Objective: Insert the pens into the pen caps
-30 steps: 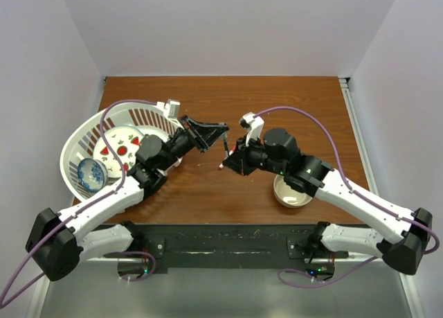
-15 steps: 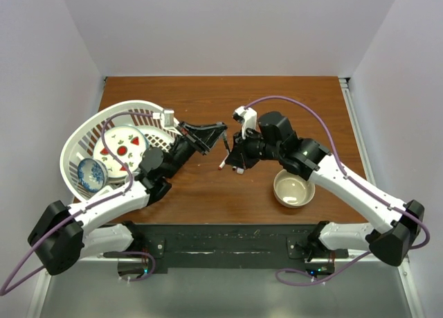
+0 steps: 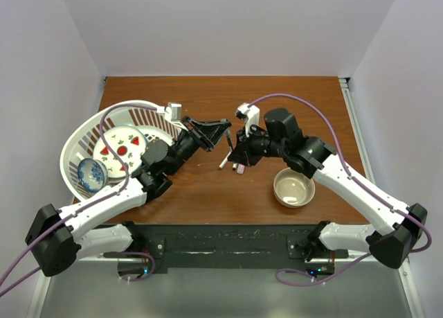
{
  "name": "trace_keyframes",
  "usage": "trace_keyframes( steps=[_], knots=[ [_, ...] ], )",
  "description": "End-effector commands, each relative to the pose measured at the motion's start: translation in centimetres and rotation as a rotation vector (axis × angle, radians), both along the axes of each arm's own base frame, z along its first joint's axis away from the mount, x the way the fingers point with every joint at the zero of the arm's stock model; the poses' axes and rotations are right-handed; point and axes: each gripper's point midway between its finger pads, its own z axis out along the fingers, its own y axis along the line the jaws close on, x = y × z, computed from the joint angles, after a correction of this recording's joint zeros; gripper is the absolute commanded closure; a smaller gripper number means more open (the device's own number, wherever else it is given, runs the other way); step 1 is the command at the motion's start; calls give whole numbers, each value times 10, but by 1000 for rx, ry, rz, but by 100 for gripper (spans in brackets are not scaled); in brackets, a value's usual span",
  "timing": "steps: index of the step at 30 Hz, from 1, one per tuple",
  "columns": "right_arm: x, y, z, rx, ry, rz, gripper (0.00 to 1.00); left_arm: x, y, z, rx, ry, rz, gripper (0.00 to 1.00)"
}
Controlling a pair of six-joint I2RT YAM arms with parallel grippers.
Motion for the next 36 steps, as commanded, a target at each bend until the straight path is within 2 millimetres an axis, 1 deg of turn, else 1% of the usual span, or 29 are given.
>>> trace_keyframes(
  steps=[1,2,3,4,5,6,7,8,9,10,11,12,13,14,16,17,18,19,20,21,22,24,25,27,28,31,32,34,36],
  knots=[
    [57,-11,152,431,-467,-205,91,-68,-32,-107,367,272,-313,100],
    [53,-11,143,424,-449,-192,86,-55,-29,-87,361,236,-268,100],
    [48,-12,134,419,-424,-183,81,-47,-23,-85,378,243,-244,100],
    [42,-13,112,393,-386,-170,76,-30,-13,-78,374,239,-198,100],
    [32,-17,108,393,-376,-157,70,-23,-10,-59,361,204,-190,100],
    [25,-20,98,383,-352,-144,67,-17,-5,-54,369,204,-171,100],
    [19,-22,72,347,-305,-137,63,-7,1,-48,374,192,-143,100],
    [5,-26,72,358,-302,-106,57,3,3,-33,384,155,-114,100],
    [-2,-30,48,316,-252,-96,50,7,7,-38,421,177,-99,100],
    [-9,-34,41,304,-232,-93,45,13,7,-23,422,153,-83,100],
    [-21,-43,37,298,-222,-97,42,20,6,-30,460,153,-69,100],
    [-26,-49,24,283,-198,-107,41,24,8,-34,483,164,-56,100],
    [-30,-55,23,285,-198,-122,40,28,8,-36,495,164,-45,100],
    [-31,-63,18,271,-189,-158,38,36,9,-43,514,172,-27,100],
    [-40,-74,23,298,-200,-186,32,46,10,-52,526,178,-9,100],
    [-40,-78,22,291,-201,-208,30,53,8,-67,558,196,-5,100],
    [-42,-81,29,304,-211,-217,23,58,7,-73,575,201,-1,100],
    [-41,-83,31,301,-213,-228,20,65,5,-77,591,202,6,100],
    [-41,-85,31,293,-208,-238,18,73,2,-96,639,220,11,100],
    [-40,-87,36,297,-213,-250,15,80,1,-104,662,226,17,100],
    [-39,-87,37,294,-209,-258,11,89,-4,-119,699,244,18,100],
    [-38,-89,39,289,-200,-274,9,104,-1,-139,767,262,55,100],
    [-37,-89,37,286,-196,-276,7,114,-4,-155,801,284,59,100],
    [-36,-89,36,290,-185,-289,7,127,-2,-171,838,306,73,100],
    [-37,-89,36,292,-184,-288,7,135,-4,-185,861,327,72,100],
    [-38,-90,37,288,-184,-284,7,151,-5,-210,908,356,72,100],
    [-38,-91,36,284,-186,-288,7,152,-4,-218,932,368,66,100],
    [-37,-93,38,280,-188,-299,7,163,0,-234,969,397,88,100],
    [-37,-95,36,269,-188,-304,7,166,5,-245,994,420,90,100]
  ],
)
